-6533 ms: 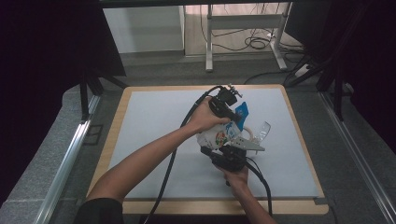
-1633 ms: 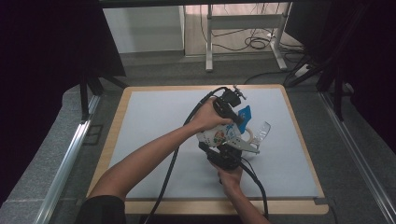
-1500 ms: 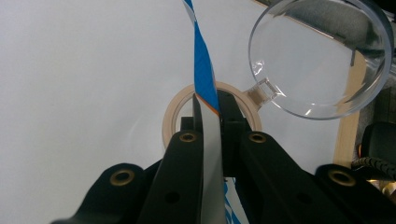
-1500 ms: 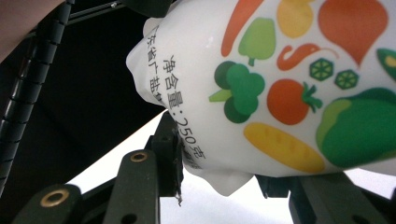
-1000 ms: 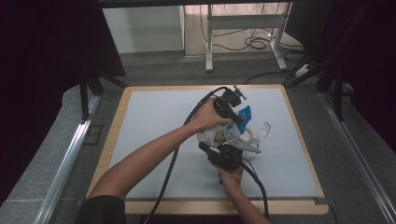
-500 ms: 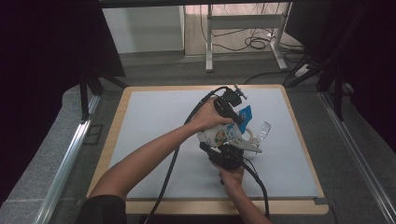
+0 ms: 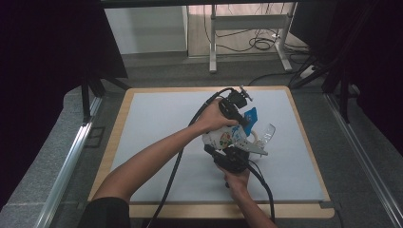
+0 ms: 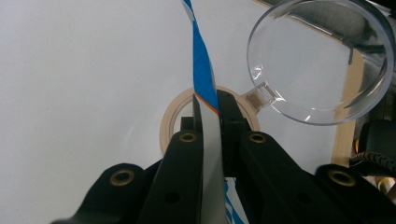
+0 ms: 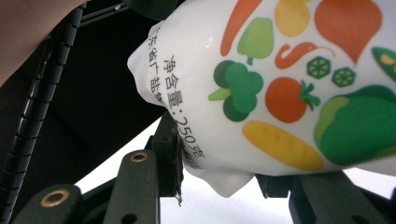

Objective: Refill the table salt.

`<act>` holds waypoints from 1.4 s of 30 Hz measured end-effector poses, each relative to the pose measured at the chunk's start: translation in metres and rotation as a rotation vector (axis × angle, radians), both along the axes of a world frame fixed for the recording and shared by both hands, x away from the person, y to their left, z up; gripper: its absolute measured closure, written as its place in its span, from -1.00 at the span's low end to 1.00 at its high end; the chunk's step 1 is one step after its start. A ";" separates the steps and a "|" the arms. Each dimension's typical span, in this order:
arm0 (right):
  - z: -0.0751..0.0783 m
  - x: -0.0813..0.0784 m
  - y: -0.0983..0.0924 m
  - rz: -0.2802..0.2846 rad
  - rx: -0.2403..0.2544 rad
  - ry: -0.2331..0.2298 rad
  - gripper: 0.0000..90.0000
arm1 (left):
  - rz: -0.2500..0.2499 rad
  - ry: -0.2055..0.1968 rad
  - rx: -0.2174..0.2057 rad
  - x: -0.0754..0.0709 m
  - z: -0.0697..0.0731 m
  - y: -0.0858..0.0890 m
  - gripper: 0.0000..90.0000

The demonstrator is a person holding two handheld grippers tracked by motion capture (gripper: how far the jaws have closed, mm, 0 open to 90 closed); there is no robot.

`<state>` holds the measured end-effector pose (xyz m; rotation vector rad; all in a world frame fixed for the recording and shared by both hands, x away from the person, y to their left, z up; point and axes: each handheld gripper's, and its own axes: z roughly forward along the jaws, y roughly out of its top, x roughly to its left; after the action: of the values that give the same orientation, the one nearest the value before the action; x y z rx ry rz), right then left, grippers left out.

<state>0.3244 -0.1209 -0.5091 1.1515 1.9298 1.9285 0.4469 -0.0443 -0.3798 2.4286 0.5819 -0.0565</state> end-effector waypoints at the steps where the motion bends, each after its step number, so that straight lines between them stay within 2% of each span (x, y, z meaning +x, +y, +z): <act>1: 0.000 0.000 0.000 0.000 0.001 0.001 0.31 | -0.001 -0.002 0.001 0.000 0.000 0.000 0.99; 25: 0.002 0.000 -0.001 0.005 0.021 0.016 0.31 | 0.000 0.002 0.000 0.000 -0.001 -0.002 0.99; 42: 0.003 0.001 0.000 -0.015 0.030 0.026 0.31 | -0.002 0.000 0.009 0.001 0.000 -0.003 0.99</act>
<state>0.3250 -0.1208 -0.5059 1.2022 1.9055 1.9507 0.4483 -0.0477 -0.3801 2.4385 0.5809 -0.0553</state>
